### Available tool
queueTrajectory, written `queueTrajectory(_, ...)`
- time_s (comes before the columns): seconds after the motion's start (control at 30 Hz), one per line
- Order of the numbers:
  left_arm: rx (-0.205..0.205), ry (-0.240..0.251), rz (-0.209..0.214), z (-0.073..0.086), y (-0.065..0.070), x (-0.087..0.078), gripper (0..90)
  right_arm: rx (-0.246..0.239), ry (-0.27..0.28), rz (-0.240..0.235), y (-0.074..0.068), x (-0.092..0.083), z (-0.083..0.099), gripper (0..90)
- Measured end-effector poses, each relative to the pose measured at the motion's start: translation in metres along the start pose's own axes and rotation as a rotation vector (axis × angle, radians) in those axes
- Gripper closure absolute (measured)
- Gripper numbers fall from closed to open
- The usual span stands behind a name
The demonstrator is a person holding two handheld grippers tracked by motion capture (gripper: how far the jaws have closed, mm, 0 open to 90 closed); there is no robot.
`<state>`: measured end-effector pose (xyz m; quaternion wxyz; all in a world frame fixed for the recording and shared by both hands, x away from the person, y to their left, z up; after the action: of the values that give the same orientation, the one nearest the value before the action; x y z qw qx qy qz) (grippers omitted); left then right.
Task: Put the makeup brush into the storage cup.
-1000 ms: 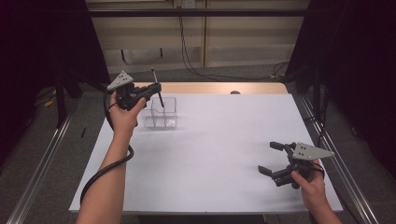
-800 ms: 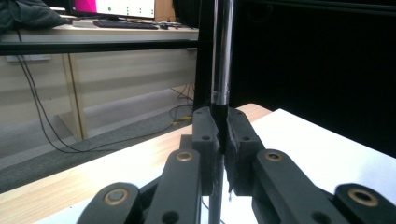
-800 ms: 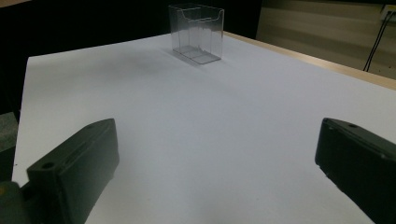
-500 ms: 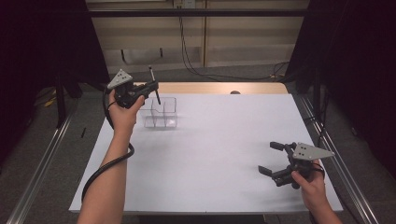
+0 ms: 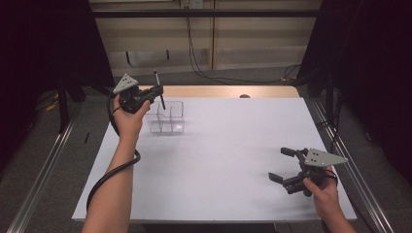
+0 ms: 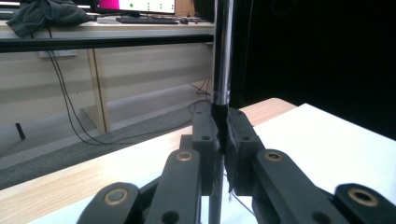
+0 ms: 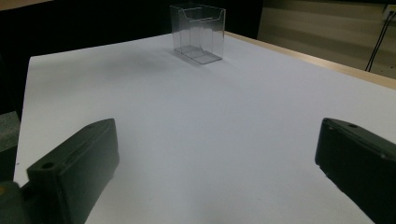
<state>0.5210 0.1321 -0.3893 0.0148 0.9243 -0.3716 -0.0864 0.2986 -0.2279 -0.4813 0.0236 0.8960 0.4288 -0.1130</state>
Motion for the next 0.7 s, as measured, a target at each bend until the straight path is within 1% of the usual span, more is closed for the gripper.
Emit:
queueTrajectory(0.03,-0.005,0.003,0.0,0.0,0.0,0.0,83.7,0.0,0.0,0.0,0.0,0.0,0.0,0.0)
queueTrajectory(0.17,0.008,-0.009,-0.006,0.002,0.0,0.002,83.7,-0.001,0.003,0.0,0.0,0.0,-0.001,0.0)
queueTrajectory(0.27,0.001,-0.012,-0.005,0.004,0.0,0.004,83.7,0.001,0.004,-0.001,0.0,0.0,0.0,0.0)
queueTrajectory(0.37,-0.002,-0.018,-0.011,0.007,-0.002,0.005,83.7,-0.008,0.0,0.001,0.0,0.0,0.0,0.0)
queueTrajectory(0.43,-0.012,-0.016,-0.012,0.008,-0.002,0.005,83.7,-0.007,0.001,-0.002,-0.001,0.0,0.0,0.0)
queueTrajectory(0.7,-0.016,-0.02,-0.021,0.012,-0.003,0.006,83.6,-0.01,0.002,-0.001,0.0,0.0,-0.001,0.0)
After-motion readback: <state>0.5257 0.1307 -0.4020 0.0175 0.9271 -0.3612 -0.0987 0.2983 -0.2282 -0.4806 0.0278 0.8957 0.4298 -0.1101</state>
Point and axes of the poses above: each handheld gripper's, and its own axes: x roughly forward along the jaws, z roughly out of its underside, y roughly to its right, the point moved 10 cm from there along x, roughly forward along the jaws, and after that the axes turned 4 degrees about y, right-handed, at the moved point
